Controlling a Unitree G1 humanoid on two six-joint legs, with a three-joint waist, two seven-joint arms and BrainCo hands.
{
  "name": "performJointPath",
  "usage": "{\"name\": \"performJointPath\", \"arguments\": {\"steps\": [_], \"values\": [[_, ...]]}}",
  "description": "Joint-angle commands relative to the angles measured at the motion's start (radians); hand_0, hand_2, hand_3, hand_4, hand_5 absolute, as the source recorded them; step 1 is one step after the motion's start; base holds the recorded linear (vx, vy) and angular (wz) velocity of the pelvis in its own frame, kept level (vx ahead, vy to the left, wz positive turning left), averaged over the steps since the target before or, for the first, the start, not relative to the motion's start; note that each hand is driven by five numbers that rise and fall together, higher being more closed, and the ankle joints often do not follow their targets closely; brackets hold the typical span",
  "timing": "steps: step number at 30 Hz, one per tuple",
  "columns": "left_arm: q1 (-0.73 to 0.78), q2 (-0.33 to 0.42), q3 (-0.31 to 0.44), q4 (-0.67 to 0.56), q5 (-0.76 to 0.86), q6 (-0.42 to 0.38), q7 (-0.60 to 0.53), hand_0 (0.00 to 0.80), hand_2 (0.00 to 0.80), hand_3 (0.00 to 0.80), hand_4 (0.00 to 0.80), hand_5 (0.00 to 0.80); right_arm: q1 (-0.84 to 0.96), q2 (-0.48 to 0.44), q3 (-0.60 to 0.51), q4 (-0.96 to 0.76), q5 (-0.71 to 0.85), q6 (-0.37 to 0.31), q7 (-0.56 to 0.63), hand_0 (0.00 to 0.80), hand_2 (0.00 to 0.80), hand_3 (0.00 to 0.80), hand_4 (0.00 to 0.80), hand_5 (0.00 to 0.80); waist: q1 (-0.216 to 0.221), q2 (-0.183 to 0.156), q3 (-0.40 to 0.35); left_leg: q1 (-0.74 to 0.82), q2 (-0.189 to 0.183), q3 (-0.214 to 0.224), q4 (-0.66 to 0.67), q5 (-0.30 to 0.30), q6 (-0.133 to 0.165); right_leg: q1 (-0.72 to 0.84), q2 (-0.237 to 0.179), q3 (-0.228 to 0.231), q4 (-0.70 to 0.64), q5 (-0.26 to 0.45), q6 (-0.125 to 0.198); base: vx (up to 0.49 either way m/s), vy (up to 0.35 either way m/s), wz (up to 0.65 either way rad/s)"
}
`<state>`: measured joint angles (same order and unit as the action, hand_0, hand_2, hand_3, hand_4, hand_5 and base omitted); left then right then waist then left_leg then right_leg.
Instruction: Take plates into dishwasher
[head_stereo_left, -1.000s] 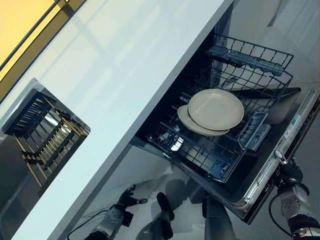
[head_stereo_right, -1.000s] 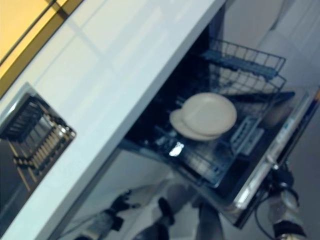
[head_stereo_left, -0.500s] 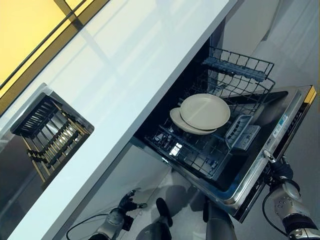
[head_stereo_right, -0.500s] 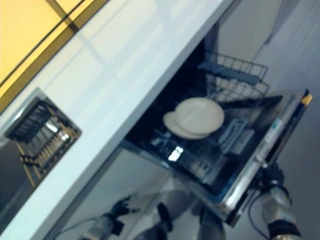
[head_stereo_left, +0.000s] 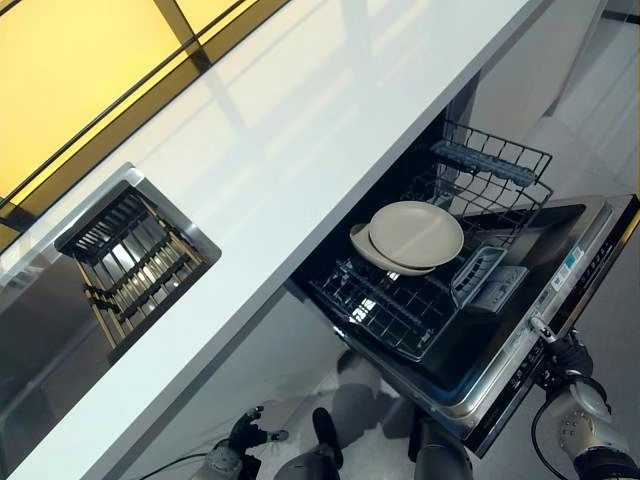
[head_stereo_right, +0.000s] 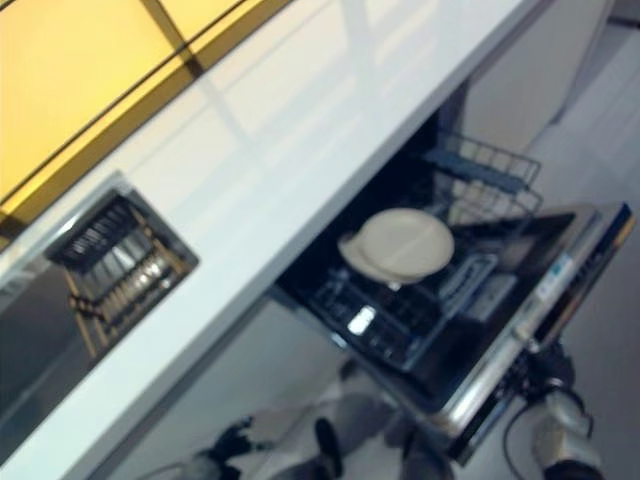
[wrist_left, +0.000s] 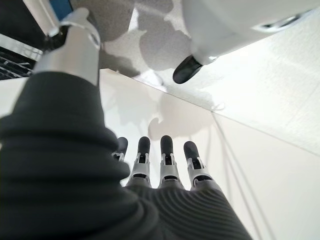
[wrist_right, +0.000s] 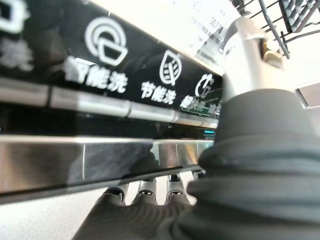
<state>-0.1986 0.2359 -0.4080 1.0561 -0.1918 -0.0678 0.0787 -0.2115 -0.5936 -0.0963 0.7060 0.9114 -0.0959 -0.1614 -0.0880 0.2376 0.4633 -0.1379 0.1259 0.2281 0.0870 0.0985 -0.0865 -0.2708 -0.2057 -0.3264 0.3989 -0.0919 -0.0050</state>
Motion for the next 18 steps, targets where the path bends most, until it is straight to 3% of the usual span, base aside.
{"name": "performJointPath", "arguments": {"steps": [1, 8, 18], "values": [[0.026, 0.042, -0.006, -0.013, -0.022, -0.005, -0.009, 0.000, 0.000, 0.000, 0.000, 0.000, -0.204, 0.159, 0.184, -0.232, -0.100, 0.031, 0.181, 0.000, 0.000, 0.000, 0.000, 0.000, 0.115, -0.062, -0.080, -0.108, -0.032, -0.012, 0.011, 0.073, -0.008, 0.124, -0.077, 0.054, -0.014, -0.027, 0.082, 0.144, 0.049, 0.17], [0.045, 0.053, 0.008, -0.004, -0.005, -0.012, -0.017, 0.000, 0.000, 0.000, 0.000, 0.000, -0.223, 0.177, 0.201, -0.234, -0.117, 0.033, 0.172, 0.000, 0.000, 0.000, 0.000, 0.000, 0.150, -0.090, -0.088, -0.103, -0.046, -0.022, 0.015, 0.060, 0.002, 0.181, -0.090, 0.031, -0.070, -0.001, 0.102, 0.100, 0.021, 0.03], [0.061, 0.088, 0.039, 0.000, 0.032, 0.011, -0.020, 0.000, 0.000, 0.000, 0.000, 0.000, -0.258, 0.207, 0.198, -0.212, -0.109, 0.029, 0.171, 0.000, 0.000, 0.000, 0.000, 0.000, 0.212, -0.155, -0.101, -0.130, -0.052, -0.036, 0.105, 0.006, 0.017, 0.276, -0.109, -0.014, -0.149, 0.050, 0.119, 0.076, -0.033, 0.16]]}}
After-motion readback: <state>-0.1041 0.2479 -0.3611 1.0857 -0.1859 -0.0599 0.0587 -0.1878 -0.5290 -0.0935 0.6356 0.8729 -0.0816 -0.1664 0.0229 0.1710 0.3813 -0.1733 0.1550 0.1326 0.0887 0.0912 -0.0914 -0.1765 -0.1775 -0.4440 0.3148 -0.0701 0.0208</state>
